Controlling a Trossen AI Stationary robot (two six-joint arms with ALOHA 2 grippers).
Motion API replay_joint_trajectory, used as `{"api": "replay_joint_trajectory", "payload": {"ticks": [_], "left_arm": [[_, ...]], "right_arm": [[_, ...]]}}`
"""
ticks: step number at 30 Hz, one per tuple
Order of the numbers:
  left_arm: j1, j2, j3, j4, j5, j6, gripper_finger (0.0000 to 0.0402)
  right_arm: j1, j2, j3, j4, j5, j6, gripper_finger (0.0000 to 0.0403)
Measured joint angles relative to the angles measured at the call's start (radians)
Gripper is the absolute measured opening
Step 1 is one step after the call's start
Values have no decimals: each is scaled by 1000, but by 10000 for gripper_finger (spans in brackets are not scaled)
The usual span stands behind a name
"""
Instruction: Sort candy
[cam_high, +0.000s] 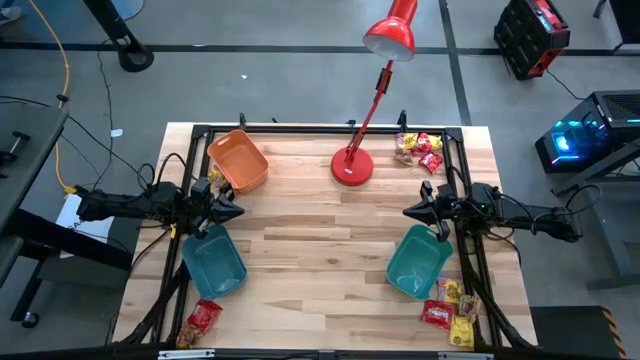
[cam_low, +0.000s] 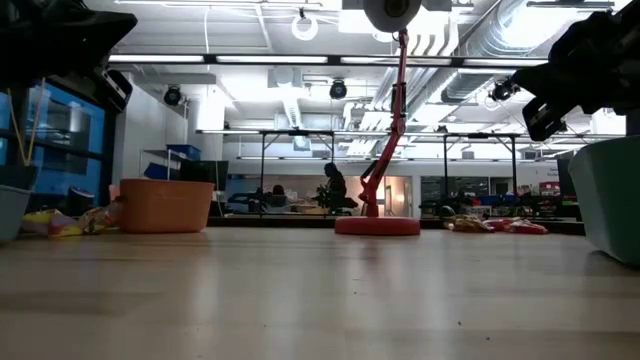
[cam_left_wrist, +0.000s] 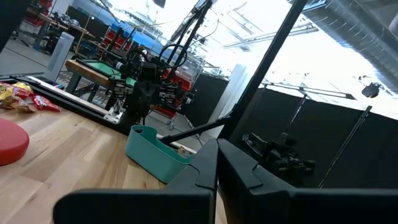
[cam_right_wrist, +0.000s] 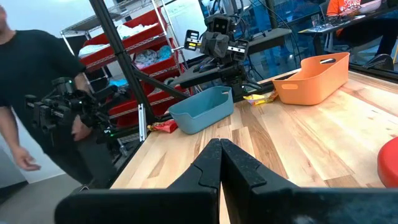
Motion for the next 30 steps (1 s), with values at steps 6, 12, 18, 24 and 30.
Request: {"api": "replay_joint_trajectory", "payload": {"ticks": [6, 12, 18, 24, 30], "left_arm": [[0, 0, 0, 0, 0, 0, 0], [0, 0, 0, 0, 0, 0, 0], [0, 0, 0, 3, -14, 0, 0], [1, 0, 0, 74, -209, -45, 0], [1, 2, 1, 104, -466, -47, 0]], "right_arm": [[0, 0, 0, 0, 0, 0, 0], [0, 0, 0, 0, 0, 0, 0], [0, 0, 0, 0, 0, 0, 0], [0, 0, 0, 0, 0, 0, 0], [0, 0, 0, 0, 0, 0, 0]]}}
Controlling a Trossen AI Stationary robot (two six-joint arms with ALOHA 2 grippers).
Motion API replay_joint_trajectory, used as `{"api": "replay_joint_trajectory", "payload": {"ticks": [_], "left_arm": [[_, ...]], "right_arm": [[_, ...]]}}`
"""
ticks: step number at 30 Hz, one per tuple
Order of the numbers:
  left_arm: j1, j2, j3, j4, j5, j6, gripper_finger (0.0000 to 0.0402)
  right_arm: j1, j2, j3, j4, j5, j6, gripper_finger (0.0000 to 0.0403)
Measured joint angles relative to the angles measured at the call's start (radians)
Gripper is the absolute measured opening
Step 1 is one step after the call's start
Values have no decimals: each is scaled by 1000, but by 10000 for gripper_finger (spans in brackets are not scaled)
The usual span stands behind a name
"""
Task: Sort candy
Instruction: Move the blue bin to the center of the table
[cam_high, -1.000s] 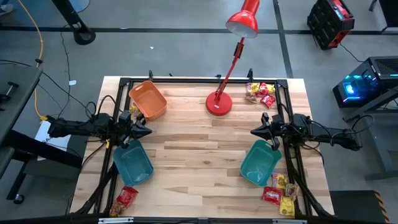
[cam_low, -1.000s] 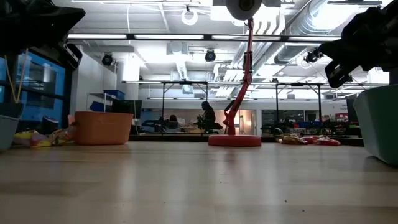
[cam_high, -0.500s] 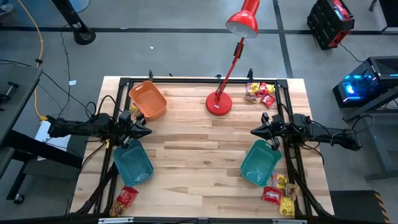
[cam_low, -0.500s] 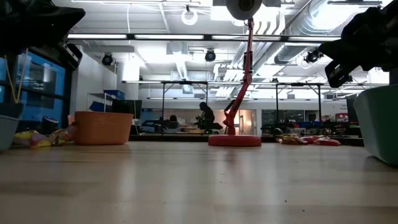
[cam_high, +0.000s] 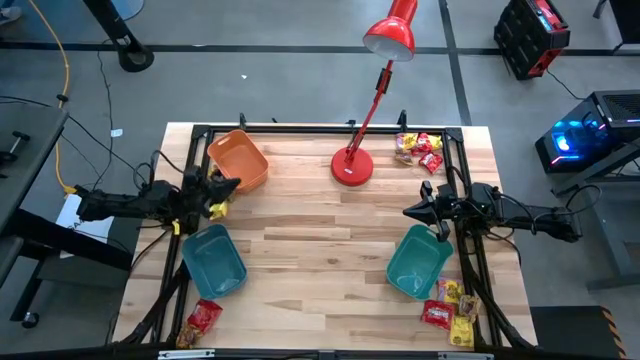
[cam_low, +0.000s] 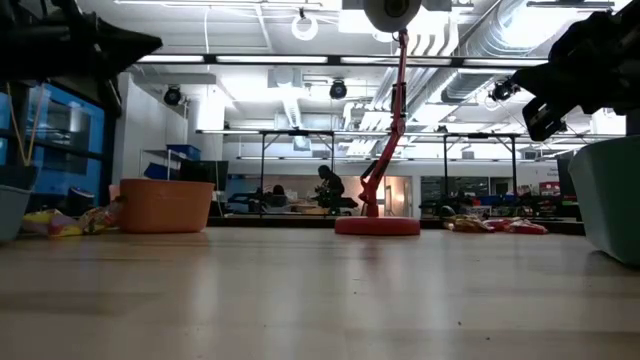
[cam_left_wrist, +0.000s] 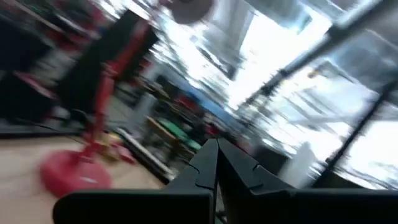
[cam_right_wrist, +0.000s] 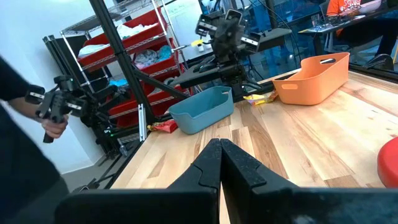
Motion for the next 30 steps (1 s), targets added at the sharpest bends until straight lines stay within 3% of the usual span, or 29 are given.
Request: {"api": "replay_joint_trajectory", "payload": {"ticks": [8, 30], "left_arm": [[-2, 1, 0, -112, -6, -55, 0], [-1, 1, -1, -120, -13, -59, 0]], "right_arm": [[0, 0, 0, 0, 0, 0, 0], [0, 0, 0, 0, 0, 0, 0]]}}
